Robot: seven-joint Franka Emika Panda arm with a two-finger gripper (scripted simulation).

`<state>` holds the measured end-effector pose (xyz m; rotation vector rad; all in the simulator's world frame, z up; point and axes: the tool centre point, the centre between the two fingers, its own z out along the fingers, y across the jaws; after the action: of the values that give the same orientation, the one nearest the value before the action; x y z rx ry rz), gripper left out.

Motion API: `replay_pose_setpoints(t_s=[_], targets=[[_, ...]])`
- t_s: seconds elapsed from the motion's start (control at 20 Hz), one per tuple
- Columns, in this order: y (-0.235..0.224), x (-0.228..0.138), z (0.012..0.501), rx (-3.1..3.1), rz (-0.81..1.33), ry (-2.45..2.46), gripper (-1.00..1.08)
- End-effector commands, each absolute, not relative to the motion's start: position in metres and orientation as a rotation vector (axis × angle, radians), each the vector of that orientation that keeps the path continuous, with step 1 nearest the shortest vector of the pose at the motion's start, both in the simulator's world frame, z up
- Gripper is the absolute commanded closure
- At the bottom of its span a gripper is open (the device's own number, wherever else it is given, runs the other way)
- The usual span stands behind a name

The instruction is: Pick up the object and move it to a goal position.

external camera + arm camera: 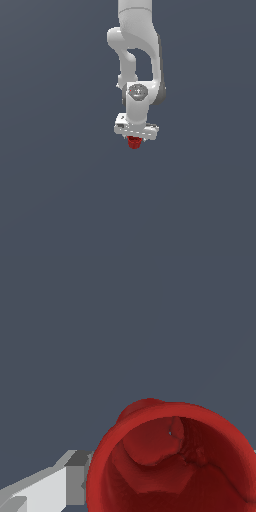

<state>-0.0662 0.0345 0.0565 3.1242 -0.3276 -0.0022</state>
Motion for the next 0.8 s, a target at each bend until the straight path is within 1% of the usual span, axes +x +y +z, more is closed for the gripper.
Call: replay_pose_setpoints(t_s=[0.0,0.15,0.2,0.75], targets=[[0.0346,-0.0657,0.0496,3.124,0.0,-0.328,-0.92],[0.0347,-0.0654,0.0472,3.124,0.0,-0.328,-0.92],[0.0347,-0.0654,0.0472,3.124,0.0,-0.328,1.08],[0.035,-0.0654,0.0488,3.125,0.001,-0.328,1.08]])
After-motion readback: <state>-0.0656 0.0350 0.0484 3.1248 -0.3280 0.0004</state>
